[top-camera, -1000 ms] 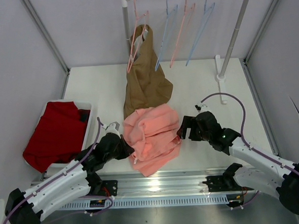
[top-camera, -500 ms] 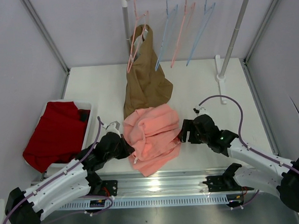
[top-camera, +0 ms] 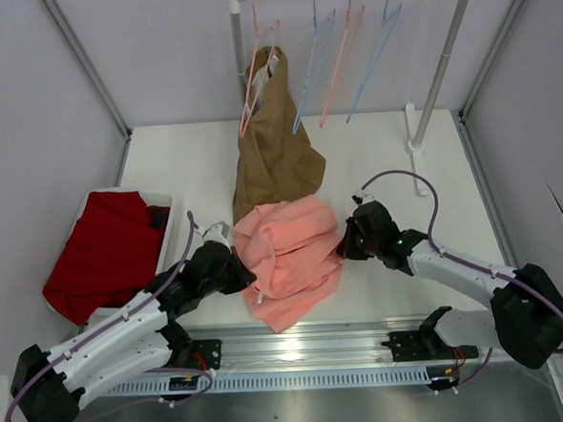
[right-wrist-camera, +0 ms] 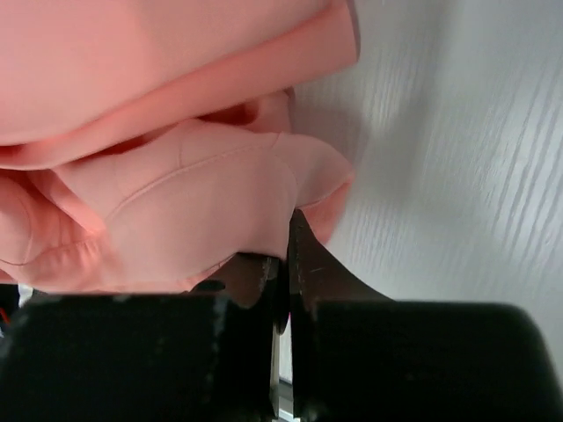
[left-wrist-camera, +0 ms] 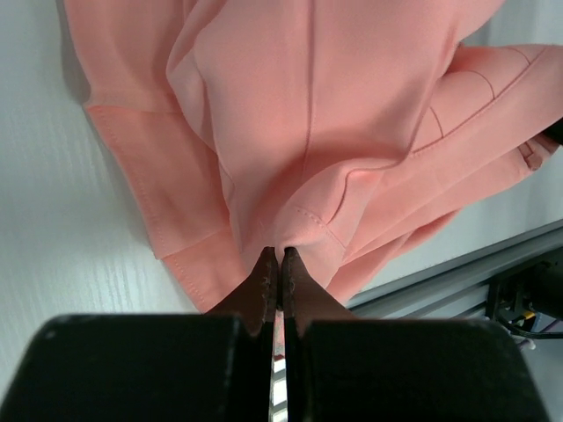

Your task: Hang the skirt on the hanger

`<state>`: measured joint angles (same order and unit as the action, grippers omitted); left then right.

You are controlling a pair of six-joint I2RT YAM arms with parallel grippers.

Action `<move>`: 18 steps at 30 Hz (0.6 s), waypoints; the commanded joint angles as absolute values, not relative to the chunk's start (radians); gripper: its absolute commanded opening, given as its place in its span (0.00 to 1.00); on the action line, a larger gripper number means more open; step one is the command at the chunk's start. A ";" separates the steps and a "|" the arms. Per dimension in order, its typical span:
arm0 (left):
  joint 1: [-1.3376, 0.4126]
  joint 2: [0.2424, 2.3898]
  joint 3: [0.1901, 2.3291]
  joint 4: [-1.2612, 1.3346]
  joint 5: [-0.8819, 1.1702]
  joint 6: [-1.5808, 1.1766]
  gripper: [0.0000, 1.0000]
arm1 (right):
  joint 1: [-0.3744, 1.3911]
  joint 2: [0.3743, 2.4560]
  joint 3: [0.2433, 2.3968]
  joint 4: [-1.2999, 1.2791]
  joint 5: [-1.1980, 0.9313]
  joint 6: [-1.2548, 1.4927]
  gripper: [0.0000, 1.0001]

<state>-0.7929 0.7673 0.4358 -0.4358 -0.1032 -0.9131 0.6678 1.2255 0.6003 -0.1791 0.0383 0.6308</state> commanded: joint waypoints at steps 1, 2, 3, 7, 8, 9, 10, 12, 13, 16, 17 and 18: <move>-0.798 0.796 0.577 -0.431 -0.127 -0.878 0.00 | 0.557 1.155 0.748 -0.225 -0.037 0.580 0.00; -0.798 0.804 0.624 -0.442 -0.130 -0.868 0.00 | 0.523 1.085 0.787 -0.257 -0.049 0.563 0.00; -0.799 0.811 0.673 -0.457 -0.135 -0.865 0.00 | 0.487 1.054 0.834 -0.294 -0.067 0.522 0.00; -0.798 0.860 0.833 -0.526 -0.141 -0.848 0.00 | 0.322 1.008 1.127 -0.484 -0.159 0.431 0.00; -0.798 0.876 0.874 -0.526 -0.135 -0.844 0.00 | 0.283 1.015 1.231 -0.506 -0.179 0.417 0.00; -0.798 0.883 0.915 -0.531 -0.124 -0.844 0.00 | 0.273 1.029 1.274 -0.526 -0.192 0.410 0.00; -0.798 0.893 0.949 -0.535 -0.124 -0.842 0.00 | 0.268 1.035 1.310 -0.553 -0.205 0.396 0.00; -0.798 0.911 0.983 -0.545 -0.129 -0.841 0.00 | 0.267 1.039 1.359 -0.572 -0.225 0.396 0.00; -0.799 0.917 0.983 -0.545 -0.130 -0.842 0.00 | 0.267 1.034 1.356 -0.575 -0.242 0.406 0.00; -0.795 0.948 0.953 -0.512 -0.103 -0.862 0.00 | 0.268 0.985 1.255 -0.552 -0.299 0.434 0.00; -0.795 0.959 0.927 -0.496 -0.085 -0.876 0.00 | 0.267 0.967 1.217 -0.545 -0.304 0.452 0.00; -0.792 0.968 0.893 -0.479 -0.066 -0.883 0.00 | 0.267 0.947 1.177 -0.537 -0.316 0.462 0.00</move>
